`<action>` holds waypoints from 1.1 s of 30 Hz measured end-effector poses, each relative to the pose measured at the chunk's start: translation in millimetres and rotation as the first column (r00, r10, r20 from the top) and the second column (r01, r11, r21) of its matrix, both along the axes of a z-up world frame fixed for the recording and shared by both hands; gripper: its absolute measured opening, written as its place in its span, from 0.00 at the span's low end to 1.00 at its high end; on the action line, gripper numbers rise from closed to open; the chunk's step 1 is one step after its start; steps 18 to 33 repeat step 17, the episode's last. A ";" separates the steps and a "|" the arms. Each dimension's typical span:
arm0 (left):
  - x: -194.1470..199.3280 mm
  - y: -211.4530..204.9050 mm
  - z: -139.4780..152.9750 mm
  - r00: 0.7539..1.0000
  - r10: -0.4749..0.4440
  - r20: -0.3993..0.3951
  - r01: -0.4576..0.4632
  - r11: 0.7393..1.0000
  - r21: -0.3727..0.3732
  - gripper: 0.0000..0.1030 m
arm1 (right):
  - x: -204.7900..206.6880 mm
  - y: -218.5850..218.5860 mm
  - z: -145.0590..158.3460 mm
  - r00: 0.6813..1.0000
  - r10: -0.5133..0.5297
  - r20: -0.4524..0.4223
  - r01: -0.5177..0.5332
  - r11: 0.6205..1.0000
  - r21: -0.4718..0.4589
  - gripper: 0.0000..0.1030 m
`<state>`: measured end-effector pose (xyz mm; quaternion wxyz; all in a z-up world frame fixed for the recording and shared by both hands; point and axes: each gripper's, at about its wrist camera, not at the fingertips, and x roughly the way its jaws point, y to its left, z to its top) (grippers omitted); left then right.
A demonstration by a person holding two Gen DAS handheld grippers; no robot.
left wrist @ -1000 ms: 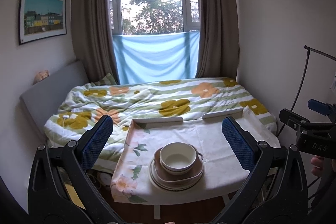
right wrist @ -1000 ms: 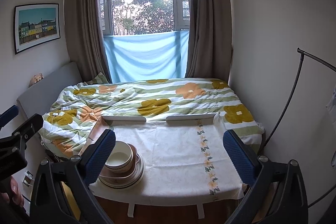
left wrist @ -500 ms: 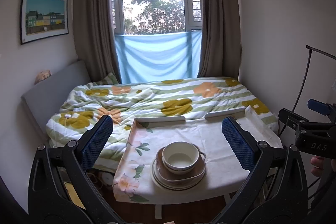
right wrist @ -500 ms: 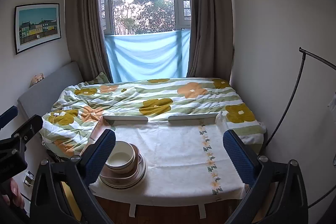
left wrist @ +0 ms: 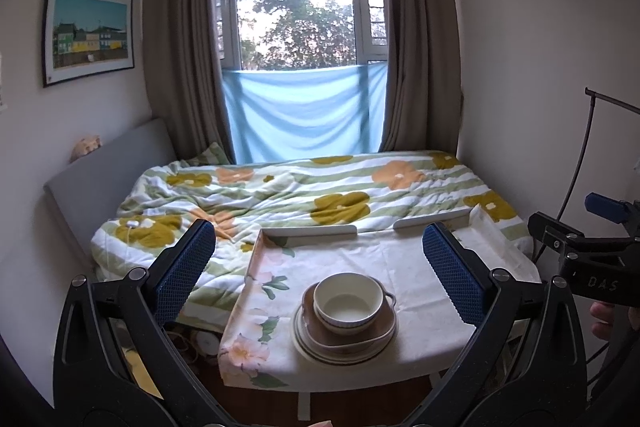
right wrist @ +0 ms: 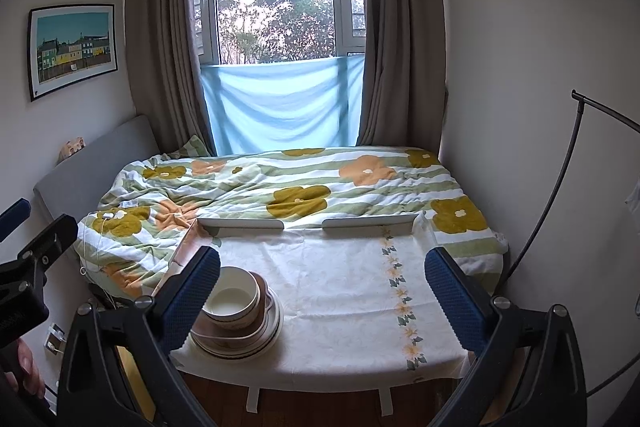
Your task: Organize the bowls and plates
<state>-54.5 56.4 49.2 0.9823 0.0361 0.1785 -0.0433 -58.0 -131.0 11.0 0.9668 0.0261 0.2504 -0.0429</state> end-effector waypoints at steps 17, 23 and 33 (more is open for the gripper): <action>7.3 0.4 -4.4 0.999 0.036 0.016 -0.036 0.999 0.016 1.00 | 6.8 8.0 -5.0 1.000 0.003 -0.022 -0.003 1.000 0.009 0.99; 7.3 0.4 -4.4 0.999 0.036 0.016 -0.036 0.999 0.016 1.00 | 6.8 8.0 -5.0 1.000 0.003 -0.022 -0.003 1.000 0.009 0.99; 7.3 0.4 -4.4 0.999 0.036 0.016 -0.036 0.999 0.016 1.00 | 6.8 8.0 -5.0 1.000 0.003 -0.022 -0.003 1.000 0.009 0.99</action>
